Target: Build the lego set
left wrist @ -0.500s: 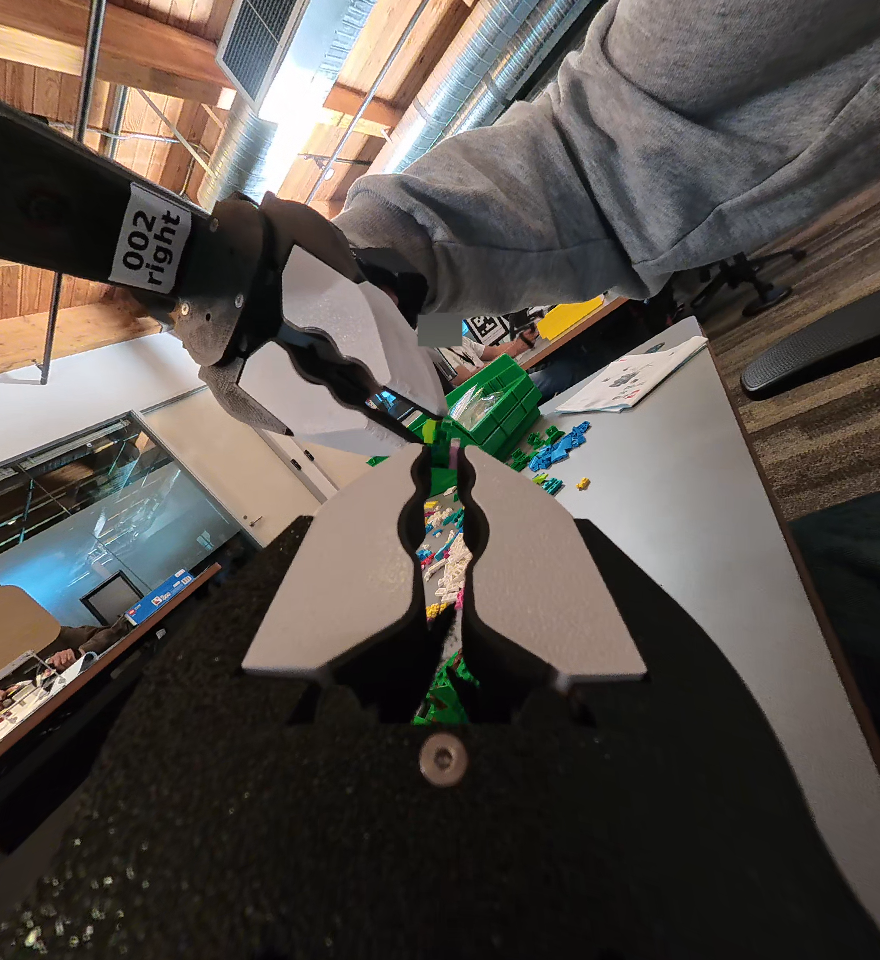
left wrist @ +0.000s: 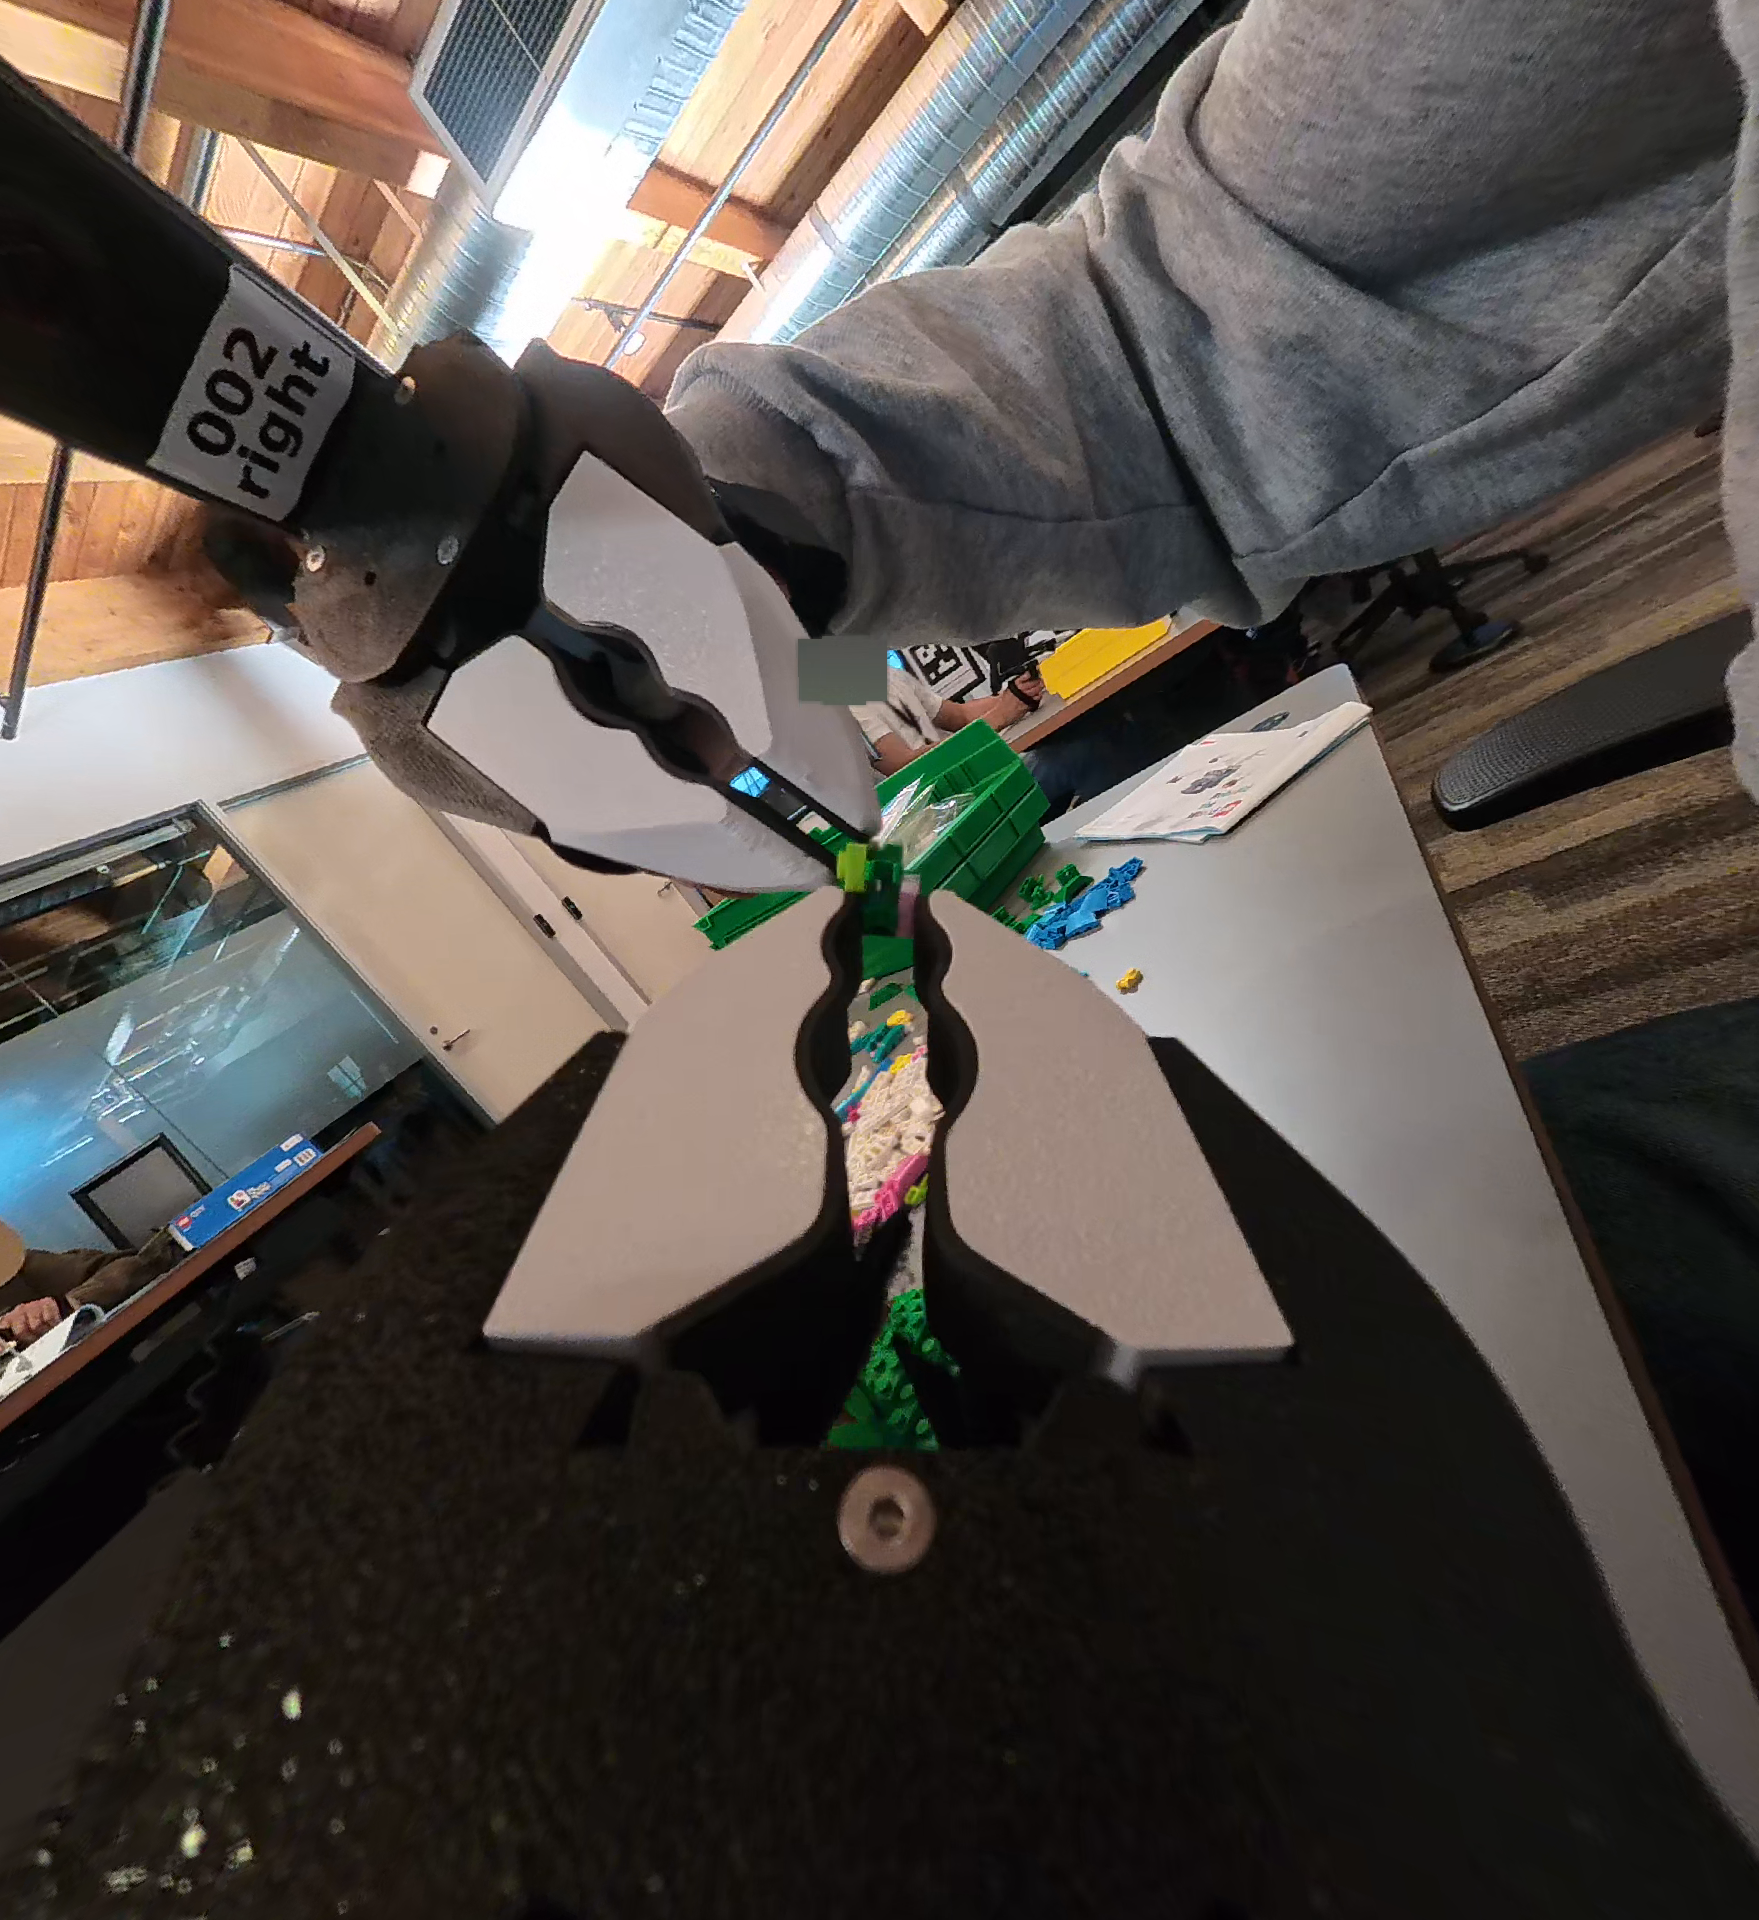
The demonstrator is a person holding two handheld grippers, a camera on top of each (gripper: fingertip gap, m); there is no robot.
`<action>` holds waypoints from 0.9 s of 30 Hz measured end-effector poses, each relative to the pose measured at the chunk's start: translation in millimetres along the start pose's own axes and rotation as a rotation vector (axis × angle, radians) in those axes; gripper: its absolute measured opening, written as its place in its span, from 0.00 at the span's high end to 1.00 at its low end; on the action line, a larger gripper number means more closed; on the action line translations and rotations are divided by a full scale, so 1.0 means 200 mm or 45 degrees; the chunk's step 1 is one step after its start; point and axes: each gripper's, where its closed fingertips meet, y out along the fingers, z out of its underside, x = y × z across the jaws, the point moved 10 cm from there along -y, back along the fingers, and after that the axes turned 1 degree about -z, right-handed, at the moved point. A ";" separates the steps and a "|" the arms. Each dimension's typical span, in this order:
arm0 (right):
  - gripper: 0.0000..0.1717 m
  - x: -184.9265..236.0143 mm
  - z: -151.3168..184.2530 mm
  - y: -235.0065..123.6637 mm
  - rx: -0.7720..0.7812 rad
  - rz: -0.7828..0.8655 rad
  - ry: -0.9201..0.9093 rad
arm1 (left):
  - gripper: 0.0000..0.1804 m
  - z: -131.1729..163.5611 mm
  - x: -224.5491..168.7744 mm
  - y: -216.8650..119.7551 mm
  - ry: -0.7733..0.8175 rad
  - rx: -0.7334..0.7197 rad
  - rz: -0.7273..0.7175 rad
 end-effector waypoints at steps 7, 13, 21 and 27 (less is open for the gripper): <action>0.98 -0.01 0.00 -0.01 -0.007 -0.021 0.029 | 0.95 0.00 0.01 -0.01 -0.033 -0.022 0.004; 0.99 0.00 0.01 0.00 0.007 -0.031 0.033 | 0.95 0.00 0.01 0.00 -0.028 -0.013 0.026; 0.99 -0.02 0.02 0.01 -0.043 -0.068 0.094 | 0.95 0.00 0.01 -0.01 -0.036 -0.006 0.023; 0.99 -0.04 0.03 0.00 -0.145 -0.057 0.146 | 0.95 0.00 0.03 -0.02 -0.068 -0.015 -0.019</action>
